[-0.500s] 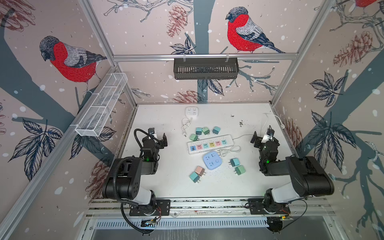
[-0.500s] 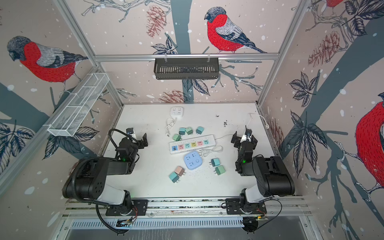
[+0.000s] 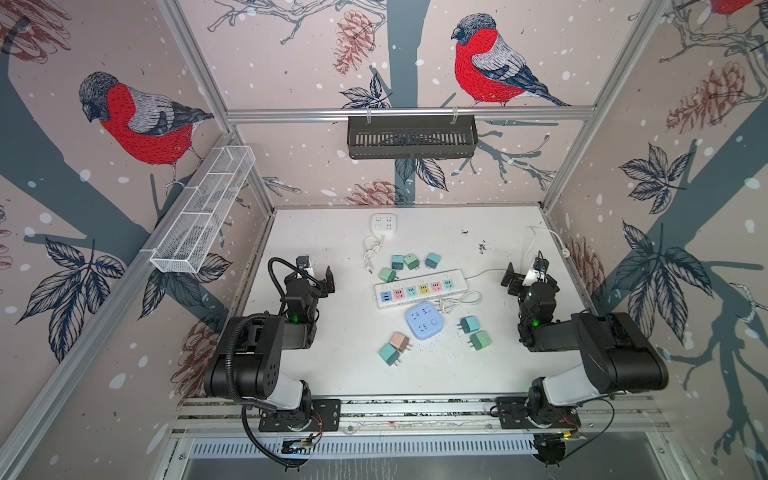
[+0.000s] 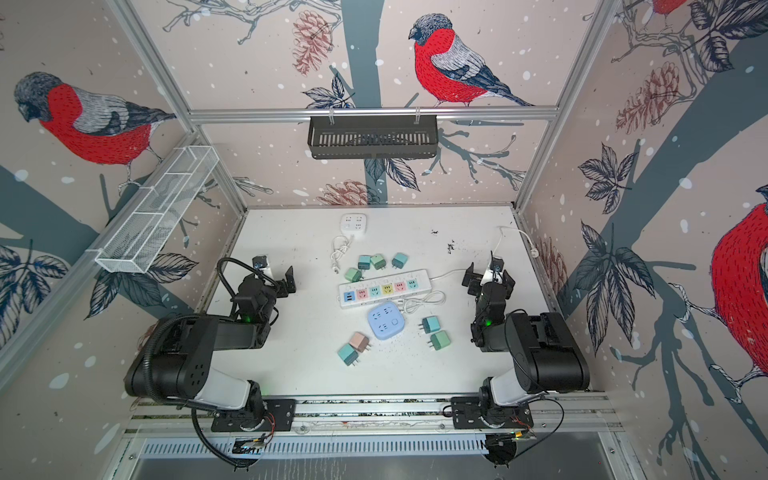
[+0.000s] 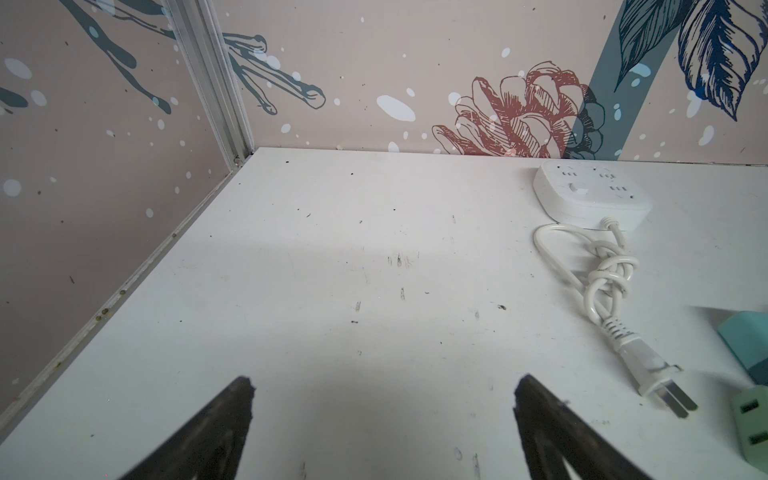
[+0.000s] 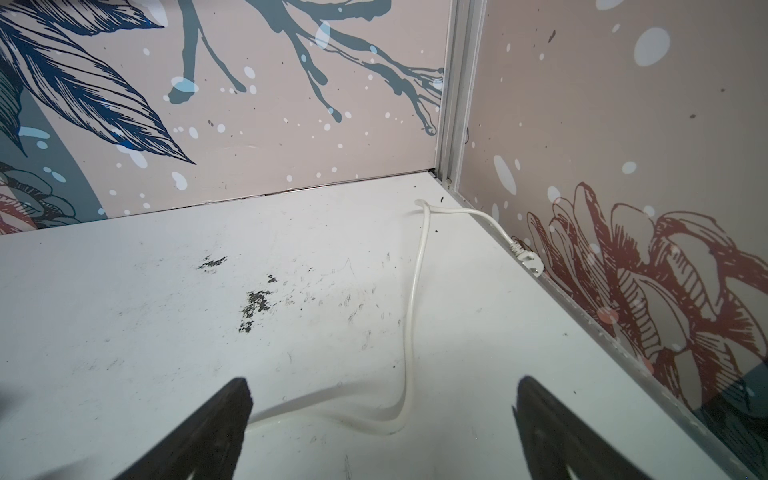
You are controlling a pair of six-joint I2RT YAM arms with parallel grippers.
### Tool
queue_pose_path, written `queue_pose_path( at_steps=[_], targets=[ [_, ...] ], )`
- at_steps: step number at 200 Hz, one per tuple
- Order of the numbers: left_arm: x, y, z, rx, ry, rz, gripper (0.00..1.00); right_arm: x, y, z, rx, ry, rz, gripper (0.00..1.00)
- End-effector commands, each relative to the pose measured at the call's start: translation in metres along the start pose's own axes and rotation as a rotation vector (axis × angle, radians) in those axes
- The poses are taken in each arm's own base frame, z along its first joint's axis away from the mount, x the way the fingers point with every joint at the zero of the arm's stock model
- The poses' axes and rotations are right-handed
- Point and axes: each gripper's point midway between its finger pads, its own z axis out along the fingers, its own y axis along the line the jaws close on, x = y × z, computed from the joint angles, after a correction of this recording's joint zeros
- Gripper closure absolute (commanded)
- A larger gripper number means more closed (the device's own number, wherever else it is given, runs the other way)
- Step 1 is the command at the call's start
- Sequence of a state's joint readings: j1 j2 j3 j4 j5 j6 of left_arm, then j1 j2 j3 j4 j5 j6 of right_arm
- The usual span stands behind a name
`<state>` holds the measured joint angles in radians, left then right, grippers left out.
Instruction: Insert the plug
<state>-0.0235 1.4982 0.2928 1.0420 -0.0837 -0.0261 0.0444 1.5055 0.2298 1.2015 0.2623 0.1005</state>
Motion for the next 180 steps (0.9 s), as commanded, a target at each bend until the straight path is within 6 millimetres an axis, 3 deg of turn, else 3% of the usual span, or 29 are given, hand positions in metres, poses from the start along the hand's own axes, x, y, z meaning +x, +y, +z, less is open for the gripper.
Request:
queue_pose_path(
  at_steps=[1,133,145,160,180],
  targets=[
    [-0.013,0.003,0.0,-0.017,-0.05,0.0,0.03,-0.003,0.0,0.0,-0.002,-0.009,-0.006,0.0],
    [-0.013,0.003,0.0,-0.017,-0.05,0.0,0.03,-0.004,0.0,-0.001,-0.002,-0.015,-0.004,0.0],
    [-0.013,0.003,-0.001,-0.016,-0.052,0.001,0.03,-0.015,-0.006,-0.001,0.046,-0.045,0.001,0.0],
    [-0.017,-0.008,-0.007,0.03,-0.074,0.038,0.02,-0.025,-0.015,0.009,0.13,0.054,0.025,0.0],
    [-0.039,-0.016,-0.012,0.033,-0.096,0.084,0.03,-0.04,-0.031,0.018,0.237,0.157,0.119,0.0]
  ],
)
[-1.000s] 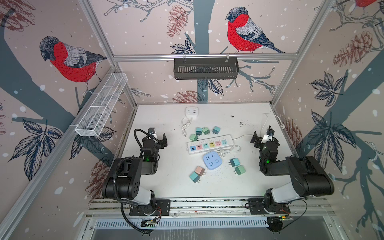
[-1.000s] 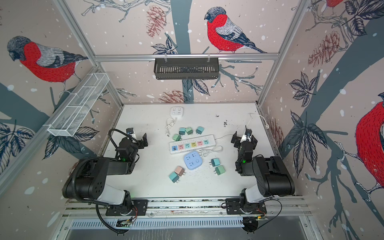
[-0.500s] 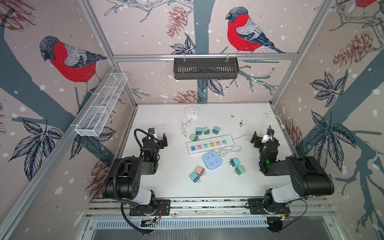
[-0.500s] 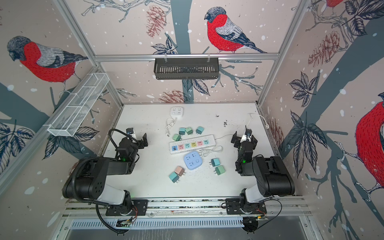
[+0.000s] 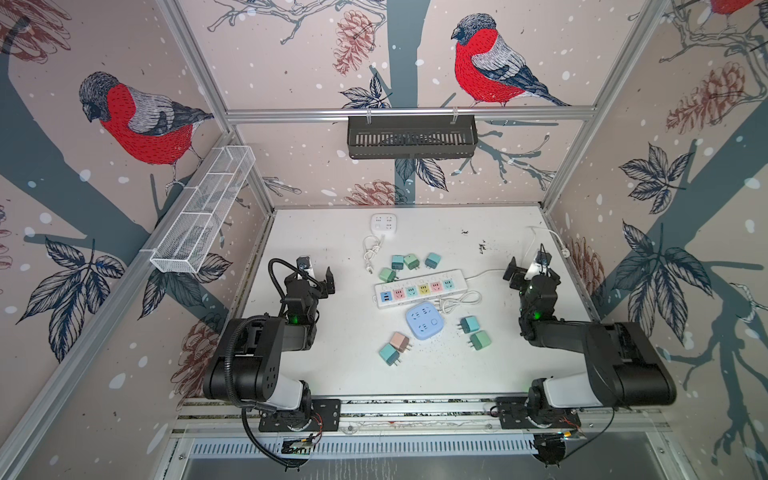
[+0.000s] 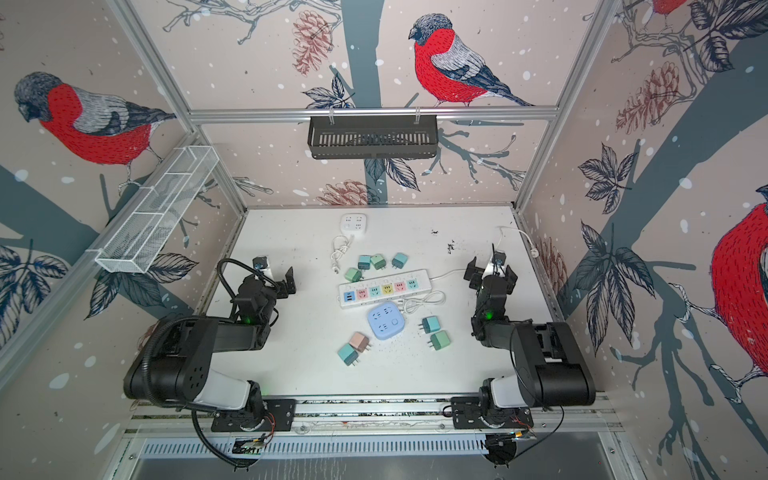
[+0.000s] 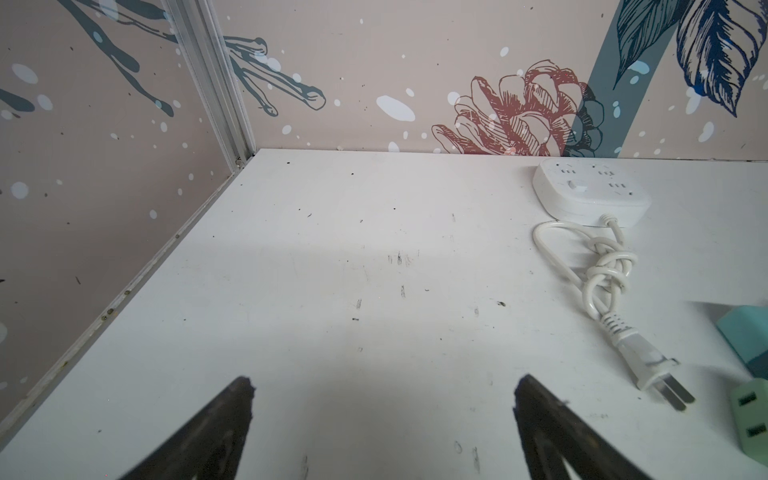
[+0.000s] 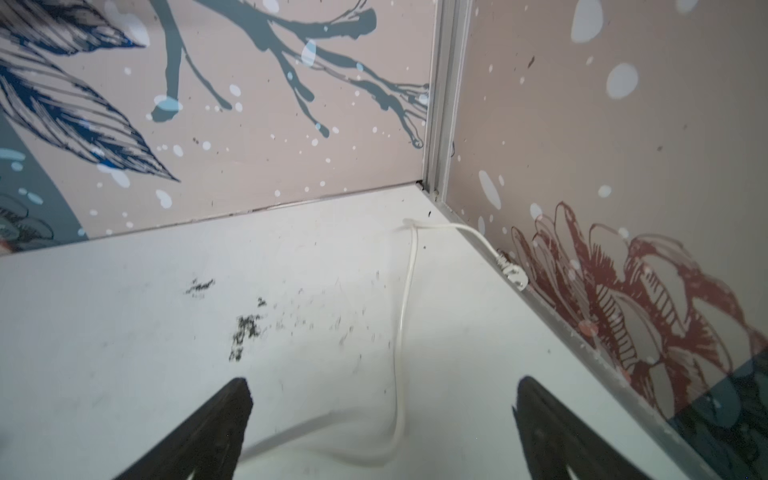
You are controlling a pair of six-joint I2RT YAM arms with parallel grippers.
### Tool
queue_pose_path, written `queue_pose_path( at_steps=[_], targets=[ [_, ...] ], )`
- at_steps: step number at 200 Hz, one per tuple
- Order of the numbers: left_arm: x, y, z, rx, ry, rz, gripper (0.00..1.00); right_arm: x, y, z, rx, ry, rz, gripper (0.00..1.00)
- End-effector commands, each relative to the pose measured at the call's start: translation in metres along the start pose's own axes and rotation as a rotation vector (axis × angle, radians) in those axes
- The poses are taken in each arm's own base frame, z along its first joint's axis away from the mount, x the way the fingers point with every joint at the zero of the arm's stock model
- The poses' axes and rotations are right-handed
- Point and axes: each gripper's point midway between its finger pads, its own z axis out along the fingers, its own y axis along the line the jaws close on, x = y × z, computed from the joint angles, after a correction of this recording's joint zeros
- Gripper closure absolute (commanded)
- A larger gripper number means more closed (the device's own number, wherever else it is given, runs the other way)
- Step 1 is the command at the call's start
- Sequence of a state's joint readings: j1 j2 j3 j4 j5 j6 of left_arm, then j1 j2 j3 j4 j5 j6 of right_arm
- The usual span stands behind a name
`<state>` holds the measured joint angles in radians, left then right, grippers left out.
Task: Insert the plug
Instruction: 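Raise both grippers from rest and move them toward the table center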
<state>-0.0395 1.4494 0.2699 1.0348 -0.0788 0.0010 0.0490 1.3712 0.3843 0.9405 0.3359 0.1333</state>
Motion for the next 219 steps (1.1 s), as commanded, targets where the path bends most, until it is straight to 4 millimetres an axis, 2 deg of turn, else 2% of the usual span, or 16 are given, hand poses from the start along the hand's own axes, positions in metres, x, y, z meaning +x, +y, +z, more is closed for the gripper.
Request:
queue_pose_path(
  at_steps=[1,18,26,41,59,72,86,114,121,124,128,132,143,155,190,219],
  targets=[
    [-0.036,-0.009,-0.003,0.012,-0.071,0.055,0.02,0.01,-0.027,0.006,0.181,0.193,0.076,0.0],
    [-0.057,-0.003,-0.001,-0.072,-0.02,-0.003,0.02,0.013,-0.054,0.0,0.406,0.32,0.244,0.0],
    [-0.066,0.004,-0.004,-0.128,-0.016,-0.066,0.02,0.01,-0.056,-0.001,0.451,0.36,0.273,0.0],
    [-0.078,0.027,-0.012,-0.269,0.016,-0.262,0.02,0.021,-0.038,0.001,0.365,0.447,0.36,0.0],
    [-0.074,0.037,-0.024,-0.357,0.093,-0.48,0.02,0.033,0.004,-0.005,0.145,0.515,0.529,0.0],
    [-0.072,0.03,-0.029,-0.329,0.16,-0.519,0.03,0.034,0.022,-0.015,0.084,0.539,0.582,0.0],
    [-0.078,0.015,-0.032,-0.241,0.218,-0.467,0.02,0.031,0.044,-0.024,0.029,0.561,0.577,0.0],
    [-0.076,0.014,-0.053,-0.213,0.224,-0.479,0.02,0.023,0.089,-0.042,-0.103,0.623,0.535,0.0],
    [-0.076,0.007,-0.056,-0.16,0.2,-0.494,0.02,0.022,0.101,-0.048,-0.146,0.646,0.531,0.0],
    [-0.076,0.002,-0.057,-0.126,0.187,-0.501,0.02,0.014,0.105,-0.052,-0.177,0.634,0.538,0.0],
    [-0.084,-0.005,-0.059,-0.072,0.154,-0.506,0.02,0.011,0.11,-0.055,-0.208,0.636,0.539,0.0],
    [-0.083,-0.013,-0.061,-0.014,0.137,-0.498,0.02,0.008,0.115,-0.058,-0.236,0.641,0.541,0.0],
    [-0.091,-0.036,-0.065,0.151,0.062,-0.484,0.03,0.002,0.125,-0.067,-0.296,0.641,0.547,0.0],
    [-0.1,-0.047,-0.071,0.225,0.042,-0.492,0.03,-0.006,0.133,-0.076,-0.34,0.615,0.558,0.0],
    [-0.123,-0.05,-0.085,0.264,-0.032,-0.534,0.02,-0.033,0.161,-0.106,-0.52,0.533,0.61,0.0],
    [-0.141,-0.061,-0.092,0.34,-0.05,-0.549,0.02,-0.039,0.177,-0.117,-0.571,0.523,0.6,0.0]
  ],
)
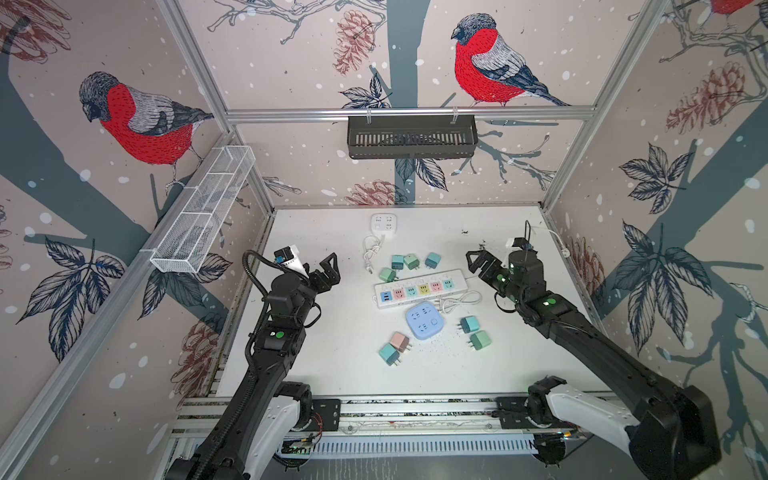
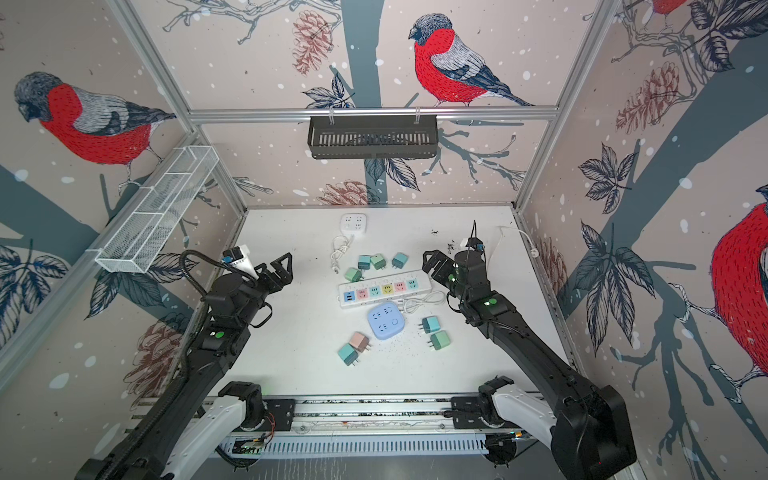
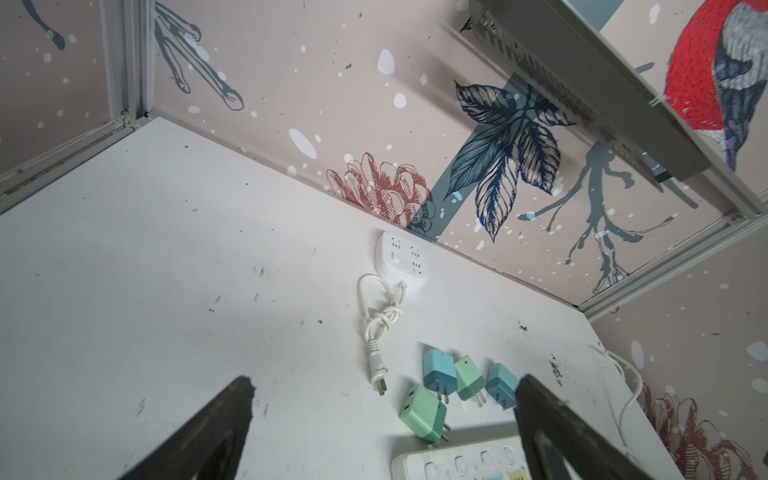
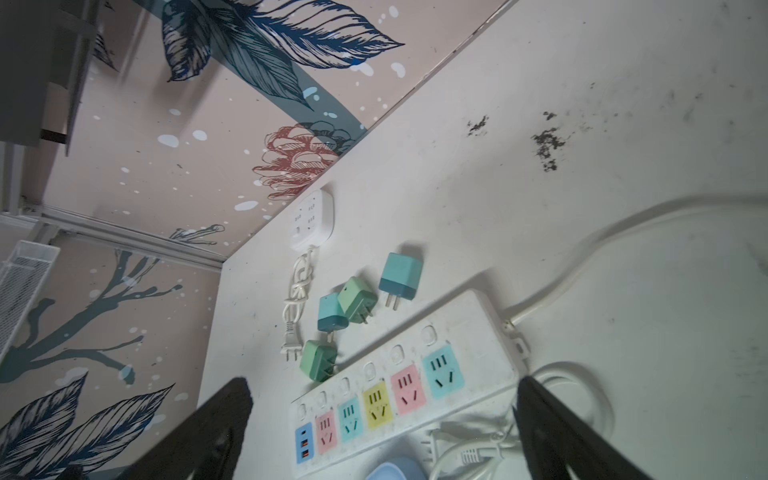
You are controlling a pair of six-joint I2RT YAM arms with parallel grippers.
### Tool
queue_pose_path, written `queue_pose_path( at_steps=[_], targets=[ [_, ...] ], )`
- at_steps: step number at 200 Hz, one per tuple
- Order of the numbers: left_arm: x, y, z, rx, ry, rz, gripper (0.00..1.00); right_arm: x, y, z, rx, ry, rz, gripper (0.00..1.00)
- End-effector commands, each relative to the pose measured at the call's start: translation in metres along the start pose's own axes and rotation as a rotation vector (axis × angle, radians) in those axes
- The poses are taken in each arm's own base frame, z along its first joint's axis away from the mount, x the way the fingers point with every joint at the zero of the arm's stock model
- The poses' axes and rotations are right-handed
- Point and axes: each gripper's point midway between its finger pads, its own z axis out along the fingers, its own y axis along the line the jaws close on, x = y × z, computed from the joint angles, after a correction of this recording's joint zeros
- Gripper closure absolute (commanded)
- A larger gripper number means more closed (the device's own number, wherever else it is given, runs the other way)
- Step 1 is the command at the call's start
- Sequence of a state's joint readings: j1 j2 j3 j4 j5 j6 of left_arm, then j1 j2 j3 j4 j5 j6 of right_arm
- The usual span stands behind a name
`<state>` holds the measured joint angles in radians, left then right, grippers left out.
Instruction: Insert the plug
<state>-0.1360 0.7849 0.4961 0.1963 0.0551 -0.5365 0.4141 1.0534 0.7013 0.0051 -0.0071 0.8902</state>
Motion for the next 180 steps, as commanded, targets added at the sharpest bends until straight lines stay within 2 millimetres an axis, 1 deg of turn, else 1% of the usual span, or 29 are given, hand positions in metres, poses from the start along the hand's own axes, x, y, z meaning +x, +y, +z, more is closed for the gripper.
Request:
queue_pose_path(
  at_steps=[1,12,22,36,51,64,84,102,124,128,133,145,162,173,180],
  targets=[
    [-0.018,-0.027,-0.003,0.116,-0.035,-0.028,0.03,-0.003,0.024,-0.001,-0.082,-0.024,-0.002,0.0],
    [-0.022,-0.034,-0.005,0.138,-0.033,-0.018,0.02,-0.001,0.018,0.002,-0.07,-0.035,0.007,0.0],
    [-0.024,-0.034,-0.005,0.136,-0.036,-0.019,0.02,0.0,0.012,0.005,-0.052,-0.045,0.024,0.0],
    [-0.023,-0.033,-0.004,0.132,-0.036,-0.031,0.02,0.006,0.013,0.008,-0.044,-0.03,0.002,0.0],
    [-0.019,-0.038,-0.003,0.163,-0.015,-0.045,0.03,0.02,0.024,0.008,-0.055,-0.028,-0.079,0.0],
    [-0.018,-0.047,-0.003,0.213,0.002,-0.057,0.03,0.03,0.032,0.006,-0.04,-0.049,-0.157,0.0],
    [-0.018,-0.059,-0.006,0.272,0.023,-0.069,0.03,0.045,0.031,0.006,0.044,-0.041,-0.221,0.0],
    [-0.02,-0.063,-0.011,0.281,0.035,-0.072,0.03,0.061,0.023,0.013,0.117,-0.001,-0.236,0.01],
    [-0.019,-0.066,-0.021,0.307,0.026,-0.092,0.02,0.089,0.019,0.022,0.162,0.071,-0.279,0.0],
    [-0.018,-0.066,-0.023,0.315,0.022,-0.097,0.02,0.1,0.016,0.027,0.178,0.098,-0.297,0.0],
    [-0.018,-0.066,-0.025,0.319,0.017,-0.106,0.02,0.109,0.016,0.031,0.18,0.121,-0.315,0.0],
    [-0.016,-0.061,-0.028,0.304,0.002,-0.131,0.02,0.128,0.019,0.037,0.182,0.168,-0.344,0.0],
    [-0.015,-0.048,-0.031,0.238,-0.011,-0.157,0.03,0.15,0.017,0.045,0.198,0.211,-0.359,0.01],
    [-0.015,-0.044,-0.033,0.21,-0.005,-0.154,0.03,0.164,0.015,0.051,0.208,0.249,-0.358,0.0],
    [-0.015,-0.043,-0.035,0.196,-0.001,-0.156,0.02,0.171,0.013,0.054,0.221,0.262,-0.355,0.02]
  ],
)
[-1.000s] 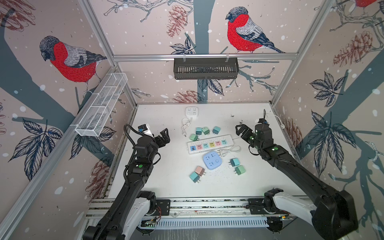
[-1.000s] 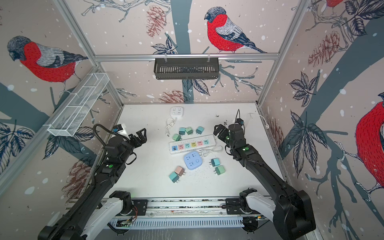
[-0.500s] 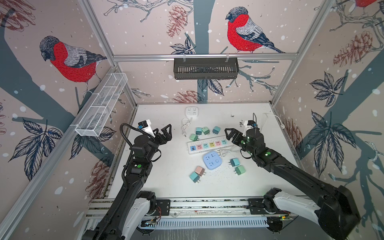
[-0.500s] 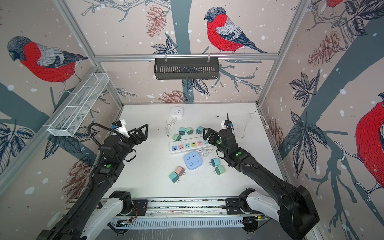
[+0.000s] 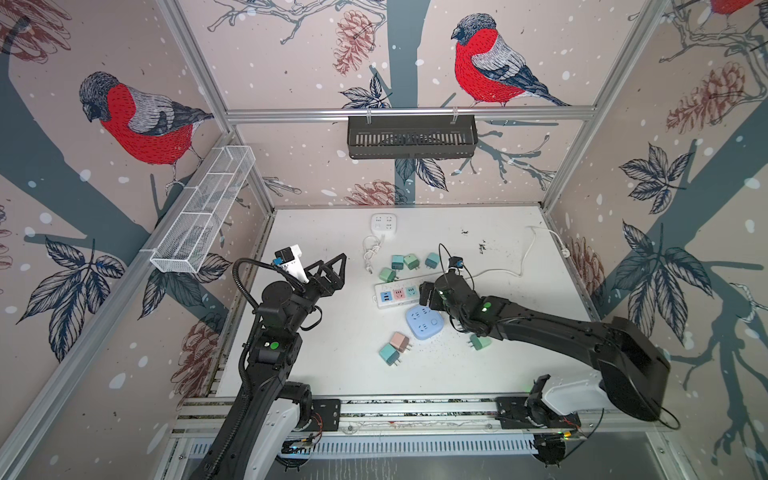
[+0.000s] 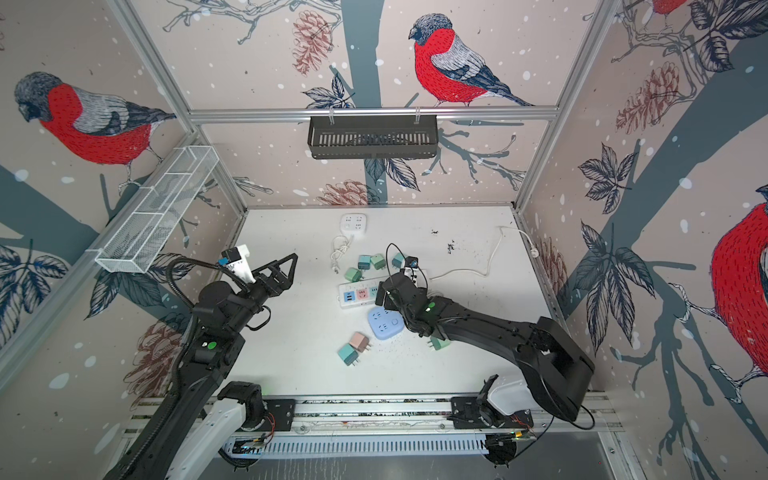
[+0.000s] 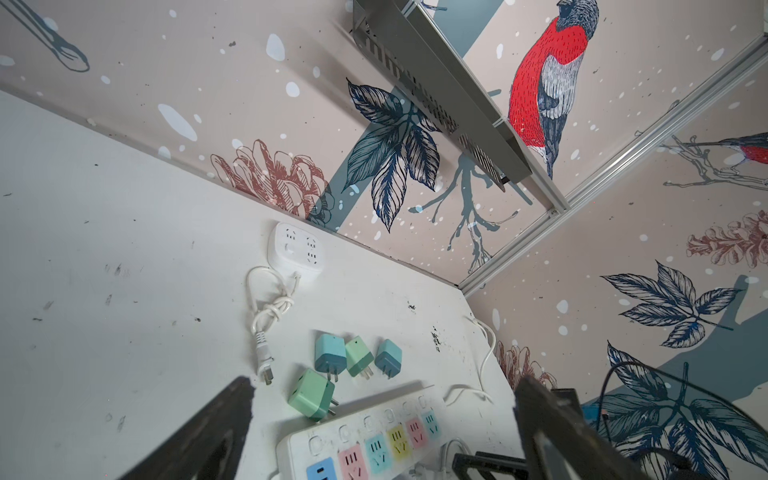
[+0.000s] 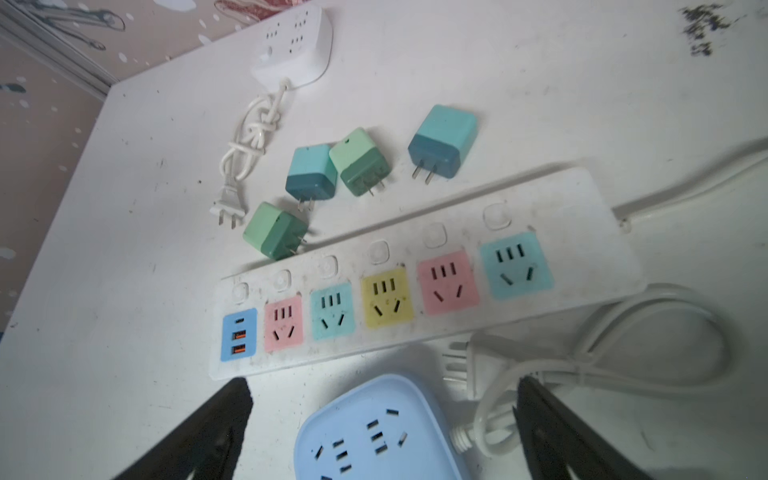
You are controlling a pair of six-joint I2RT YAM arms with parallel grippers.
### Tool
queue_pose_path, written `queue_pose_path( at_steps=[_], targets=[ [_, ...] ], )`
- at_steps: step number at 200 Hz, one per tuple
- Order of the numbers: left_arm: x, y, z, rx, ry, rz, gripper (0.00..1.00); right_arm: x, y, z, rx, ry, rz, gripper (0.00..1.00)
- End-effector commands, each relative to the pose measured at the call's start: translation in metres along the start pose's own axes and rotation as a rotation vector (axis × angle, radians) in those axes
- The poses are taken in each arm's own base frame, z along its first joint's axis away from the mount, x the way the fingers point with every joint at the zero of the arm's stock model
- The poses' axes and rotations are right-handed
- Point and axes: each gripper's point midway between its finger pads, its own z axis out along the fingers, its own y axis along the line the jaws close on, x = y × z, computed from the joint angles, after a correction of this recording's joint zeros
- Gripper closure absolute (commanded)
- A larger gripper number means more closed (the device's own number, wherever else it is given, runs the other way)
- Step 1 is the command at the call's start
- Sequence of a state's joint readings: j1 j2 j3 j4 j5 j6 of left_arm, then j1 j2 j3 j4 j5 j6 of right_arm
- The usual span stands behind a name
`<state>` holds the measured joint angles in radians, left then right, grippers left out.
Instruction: Insert the plug
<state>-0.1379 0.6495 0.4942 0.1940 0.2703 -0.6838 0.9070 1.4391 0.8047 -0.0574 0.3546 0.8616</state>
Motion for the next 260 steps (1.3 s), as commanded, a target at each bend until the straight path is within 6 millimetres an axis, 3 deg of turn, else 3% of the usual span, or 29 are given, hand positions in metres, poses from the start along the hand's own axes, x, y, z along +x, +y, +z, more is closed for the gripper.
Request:
queue_pose_path(
  at_steps=[1,41,72,115,184,237,260],
  targets=[
    [-0.006,0.006,-0.006,-0.056,-0.024,-0.03,0.02,0.017,0.001,0.012,0.043,0.042,0.008,0.02],
    [-0.009,-0.007,-0.023,-0.012,-0.045,-0.027,0.02,0.04,0.003,0.026,0.142,0.065,-0.017,0.04],
    [-0.017,-0.012,-0.043,-0.003,-0.115,-0.006,0.02,0.049,-0.012,0.035,0.229,0.083,-0.027,0.09],
    [-0.024,-0.018,-0.064,0.037,-0.212,0.004,0.02,0.063,-0.025,0.043,0.297,0.121,-0.035,0.07],
    [-0.033,-0.023,-0.071,0.033,-0.242,0.019,0.03,0.093,-0.031,0.028,0.27,0.164,-0.082,0.0],
    [-0.03,-0.017,-0.068,0.013,-0.237,0.015,0.03,0.116,-0.016,0.009,0.214,0.196,-0.175,0.02],
    [-0.03,-0.02,-0.067,0.03,-0.229,0.011,0.02,0.114,-0.008,0.002,0.204,0.188,-0.196,0.02]
  ],
)
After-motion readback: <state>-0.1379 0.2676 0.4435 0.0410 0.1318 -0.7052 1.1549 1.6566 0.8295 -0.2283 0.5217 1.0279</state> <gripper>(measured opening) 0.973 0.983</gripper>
